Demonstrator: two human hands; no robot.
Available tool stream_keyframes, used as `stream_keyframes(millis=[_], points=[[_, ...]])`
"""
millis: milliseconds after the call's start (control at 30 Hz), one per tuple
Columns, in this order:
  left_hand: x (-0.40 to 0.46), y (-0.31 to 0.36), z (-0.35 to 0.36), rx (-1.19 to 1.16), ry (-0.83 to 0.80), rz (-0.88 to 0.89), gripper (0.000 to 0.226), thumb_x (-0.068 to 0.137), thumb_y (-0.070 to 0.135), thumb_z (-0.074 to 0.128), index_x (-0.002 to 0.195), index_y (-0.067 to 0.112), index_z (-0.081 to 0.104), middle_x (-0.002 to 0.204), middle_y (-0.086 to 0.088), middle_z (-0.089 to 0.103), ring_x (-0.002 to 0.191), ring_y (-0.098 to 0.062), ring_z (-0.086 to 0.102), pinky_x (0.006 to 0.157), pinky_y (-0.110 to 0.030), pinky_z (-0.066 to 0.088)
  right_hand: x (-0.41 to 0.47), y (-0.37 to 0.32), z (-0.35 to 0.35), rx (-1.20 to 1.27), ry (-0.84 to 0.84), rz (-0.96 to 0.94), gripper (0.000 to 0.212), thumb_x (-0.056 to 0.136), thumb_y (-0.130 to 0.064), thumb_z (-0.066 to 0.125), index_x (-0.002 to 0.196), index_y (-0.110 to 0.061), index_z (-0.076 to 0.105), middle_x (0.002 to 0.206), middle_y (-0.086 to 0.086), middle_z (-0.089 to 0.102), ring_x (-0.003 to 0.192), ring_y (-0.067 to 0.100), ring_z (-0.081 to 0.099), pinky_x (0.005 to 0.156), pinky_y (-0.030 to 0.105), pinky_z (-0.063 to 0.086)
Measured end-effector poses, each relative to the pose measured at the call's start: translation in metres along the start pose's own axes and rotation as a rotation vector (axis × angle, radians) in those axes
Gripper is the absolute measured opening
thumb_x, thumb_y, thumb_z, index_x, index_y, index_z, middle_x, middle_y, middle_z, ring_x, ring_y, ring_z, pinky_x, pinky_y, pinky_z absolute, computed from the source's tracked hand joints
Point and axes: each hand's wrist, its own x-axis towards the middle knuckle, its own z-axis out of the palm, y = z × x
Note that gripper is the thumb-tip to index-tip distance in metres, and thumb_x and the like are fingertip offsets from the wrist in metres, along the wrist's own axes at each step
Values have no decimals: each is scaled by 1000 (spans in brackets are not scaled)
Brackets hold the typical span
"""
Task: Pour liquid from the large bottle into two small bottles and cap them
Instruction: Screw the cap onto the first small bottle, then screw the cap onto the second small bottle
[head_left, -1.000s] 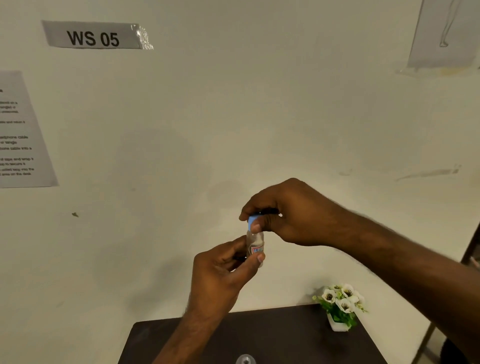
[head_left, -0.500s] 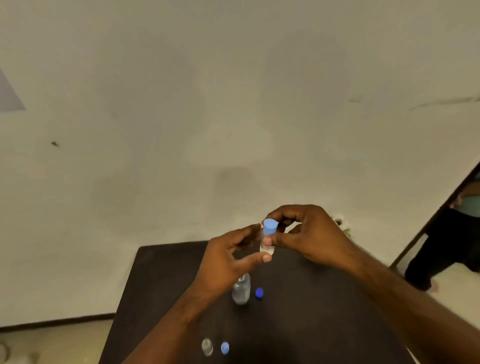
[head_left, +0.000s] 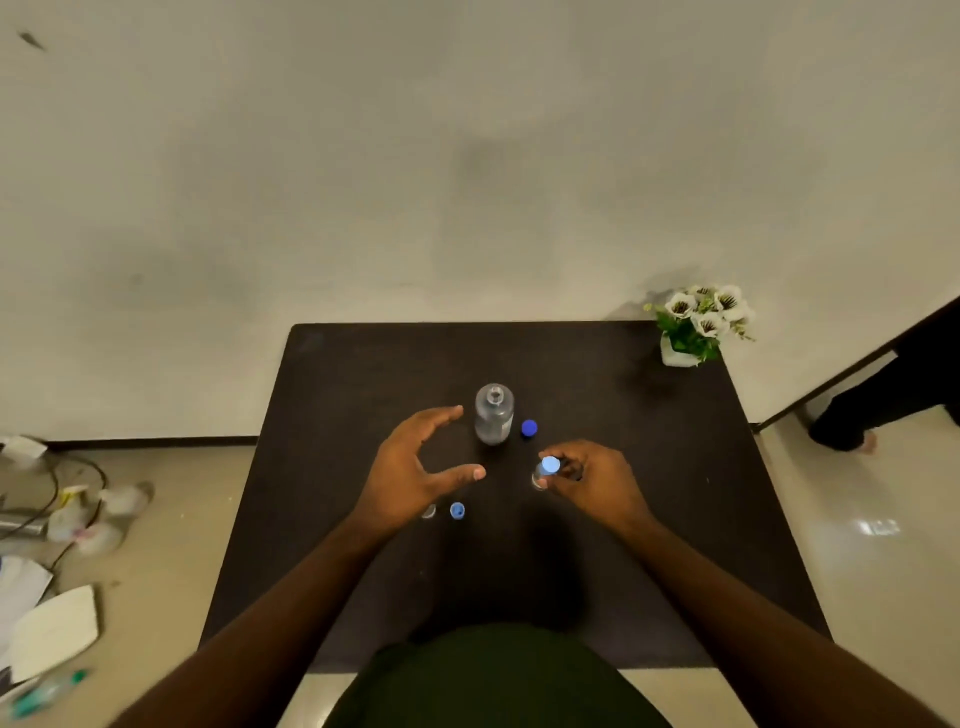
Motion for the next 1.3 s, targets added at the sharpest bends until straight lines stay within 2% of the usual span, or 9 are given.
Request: stream_keyframes(millis=[200,433,633,700,867,1033,1133,1233,1300], points=[[-11,-42,5,39,-56,-160,84,65,45,91,140,28,56,139,10,59,130,-4,54,112,-30,44,3,33,36,-59,-99,96,23,84,-22,79,107,-24,77,110,-6,73,104,11,66,98,34,53],[-17,-66,9,22,-93,-220,83,67,39,91,140,23,56,141,9,57,132,-6,51,112,-29,42,7,58,57,-121,-113,131,24,86,-33,76,110,-29,75,113,-11,72,108,8,64,90,21,44],[-18,-82,5,30,-121,-252,84,69,35,92,142,27,53,141,14,53,131,-2,47,103,-15,35,10,58,60,-140,-118,159,30,86,-31,77,115,-26,73,118,-7,70,110,10,63,93,24,45],[-19,-88,4,25,-127,-265,86,67,34,93,142,28,53,140,16,52,131,-1,46,104,-16,36,7,58,59,-157,-140,178,38,83,-27,79,120,-27,71,122,-6,68,114,13,63,97,26,46],[-23,-108,-1,23,-142,-283,90,61,35,96,141,31,53,139,15,54,133,-6,48,111,-29,39,-6,45,61,-375,-89,-30,59,84,-29,78,139,-24,58,143,-3,55,135,18,47,111,33,40],[-27,-124,-7,49,-189,-307,86,66,25,95,141,25,55,135,14,53,126,-2,47,106,-18,36,-12,-3,94,-391,-140,-235,52,88,-25,73,137,-19,59,139,0,56,129,19,51,108,32,44],[-27,-135,-8,80,-238,-326,82,68,25,93,141,26,56,136,11,54,125,-5,50,105,-20,40,1,-16,124,-310,-302,-69,55,90,-28,71,142,-22,53,140,-2,52,120,14,57,104,30,48],[-25,-146,-9,74,-267,-345,79,68,23,93,139,25,57,138,5,57,123,-8,56,108,-27,47,16,-15,150,-302,-341,72,59,88,-31,73,142,-23,50,142,0,49,113,17,62,101,33,50],[-21,-152,-9,85,-300,-346,77,70,23,92,139,25,58,138,4,58,121,-6,56,103,-17,45,24,-12,161,-334,-352,108,61,88,-31,73,144,-23,48,144,1,47,117,20,61,103,34,49]])
